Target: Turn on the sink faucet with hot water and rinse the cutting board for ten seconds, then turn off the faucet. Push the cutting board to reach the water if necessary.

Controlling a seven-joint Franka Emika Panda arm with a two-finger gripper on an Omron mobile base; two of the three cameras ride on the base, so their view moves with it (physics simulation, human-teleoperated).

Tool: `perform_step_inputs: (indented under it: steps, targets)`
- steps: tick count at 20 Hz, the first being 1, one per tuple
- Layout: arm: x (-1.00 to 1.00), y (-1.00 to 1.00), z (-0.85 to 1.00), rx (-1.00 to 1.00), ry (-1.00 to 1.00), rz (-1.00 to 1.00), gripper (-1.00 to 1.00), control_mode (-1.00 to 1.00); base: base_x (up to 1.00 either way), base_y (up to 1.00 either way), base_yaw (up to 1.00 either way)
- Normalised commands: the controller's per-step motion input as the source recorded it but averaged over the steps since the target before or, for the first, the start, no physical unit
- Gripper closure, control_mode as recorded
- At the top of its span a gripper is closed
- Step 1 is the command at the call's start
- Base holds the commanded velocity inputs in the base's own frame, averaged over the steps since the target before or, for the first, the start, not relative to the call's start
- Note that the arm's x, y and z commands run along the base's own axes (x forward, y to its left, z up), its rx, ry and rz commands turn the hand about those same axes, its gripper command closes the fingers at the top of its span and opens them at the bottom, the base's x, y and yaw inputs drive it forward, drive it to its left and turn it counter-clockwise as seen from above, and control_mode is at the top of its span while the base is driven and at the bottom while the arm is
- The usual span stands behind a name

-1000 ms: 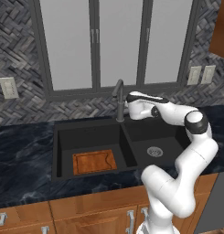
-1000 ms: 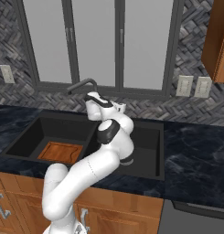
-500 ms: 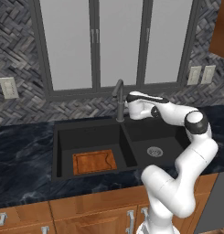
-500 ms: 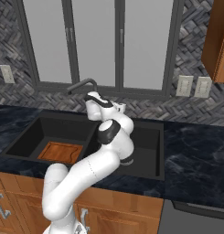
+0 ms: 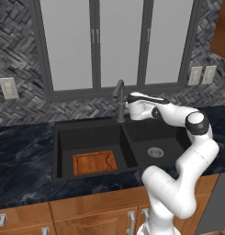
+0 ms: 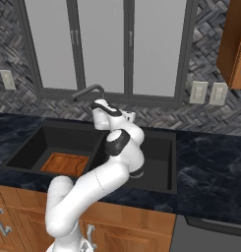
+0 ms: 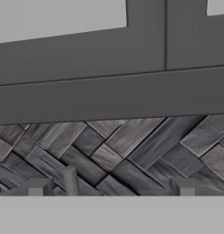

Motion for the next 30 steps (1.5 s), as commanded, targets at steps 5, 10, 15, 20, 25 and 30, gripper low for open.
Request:
perform_step_inputs:
  steps: [5, 10, 15, 20, 25, 30]
  targets:
    - [0.03, 0.0, -0.05, 0.0, 0.0, 0.0, -1.0, -1.0, 0.0, 0.0, 0.0]
    - [0.05, 0.0, -0.08, 0.0, 0.0, 0.0, -1.0, -1.0, 0.0, 0.0, 0.0]
    - [0.05, 0.0, -0.09, 0.0, 0.0, 0.0, -1.0, -1.0, 0.0, 0.0, 0.0]
    - [0.03, 0.0, -0.04, 0.0, 0.0, 0.0, -1.0, -1.0, 0.0, 0.0, 0.0]
    - [0.02, 0.0, 0.0, 0.0, 0.0, 0.0, -1.0, -1.0, 0.0, 0.0, 0.0]
    - [0.02, 0.0, 0.0, 0.0, 0.0, 0.0, -1.0, -1.0, 0.0, 0.0, 0.0]
